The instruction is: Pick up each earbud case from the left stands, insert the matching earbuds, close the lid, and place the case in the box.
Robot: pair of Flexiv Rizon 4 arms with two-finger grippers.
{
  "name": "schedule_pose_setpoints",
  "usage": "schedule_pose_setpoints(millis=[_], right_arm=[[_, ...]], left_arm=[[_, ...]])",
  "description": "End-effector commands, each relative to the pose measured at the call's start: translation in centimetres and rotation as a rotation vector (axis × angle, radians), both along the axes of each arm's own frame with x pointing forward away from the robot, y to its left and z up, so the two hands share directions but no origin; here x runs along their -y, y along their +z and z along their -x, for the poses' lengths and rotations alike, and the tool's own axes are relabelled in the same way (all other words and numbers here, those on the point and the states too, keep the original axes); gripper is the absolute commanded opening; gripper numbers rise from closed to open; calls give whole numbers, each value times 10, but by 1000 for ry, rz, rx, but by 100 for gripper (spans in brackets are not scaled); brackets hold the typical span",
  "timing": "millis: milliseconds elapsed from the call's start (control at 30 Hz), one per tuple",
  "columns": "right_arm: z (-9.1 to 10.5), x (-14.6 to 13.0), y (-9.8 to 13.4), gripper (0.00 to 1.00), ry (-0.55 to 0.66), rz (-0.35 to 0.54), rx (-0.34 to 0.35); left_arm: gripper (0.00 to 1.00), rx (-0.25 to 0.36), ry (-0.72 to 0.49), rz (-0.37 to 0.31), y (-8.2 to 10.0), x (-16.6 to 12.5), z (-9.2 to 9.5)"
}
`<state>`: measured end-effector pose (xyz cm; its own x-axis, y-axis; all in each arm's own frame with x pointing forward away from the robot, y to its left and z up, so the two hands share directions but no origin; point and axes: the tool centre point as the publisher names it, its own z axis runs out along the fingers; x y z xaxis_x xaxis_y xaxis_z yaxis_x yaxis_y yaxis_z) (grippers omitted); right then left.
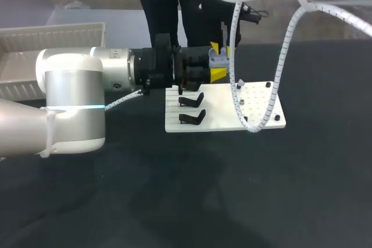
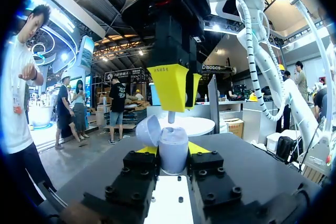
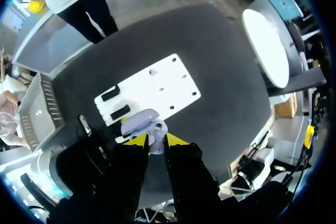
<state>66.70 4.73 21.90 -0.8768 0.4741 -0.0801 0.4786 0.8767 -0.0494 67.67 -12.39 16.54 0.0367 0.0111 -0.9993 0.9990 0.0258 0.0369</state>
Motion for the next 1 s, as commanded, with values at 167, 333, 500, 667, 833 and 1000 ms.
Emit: schedule_pose_setpoints(millis=[167,333,500,667,833,1000], right_arm=[[-1,0,-1,0,0,11,-9],[-1,3,-3,0,-8,18,-10],[-1,4,-4,0,-13,18,-14],[-2,3,-5,0,-11,18,-15],[-3,2,-6,0,-9,17,-19],[-5,2,-8,0,-9,24,-21]], left_arm=[[0,4,5,5,-1,0,1],[0,4,5,5,-1,0,1],[0,4,5,5,-1,0,1],[0,4,5,5,-1,0,1],[0,4,5,5,-1,0,1],[0,4,5,5,-1,0,1]])
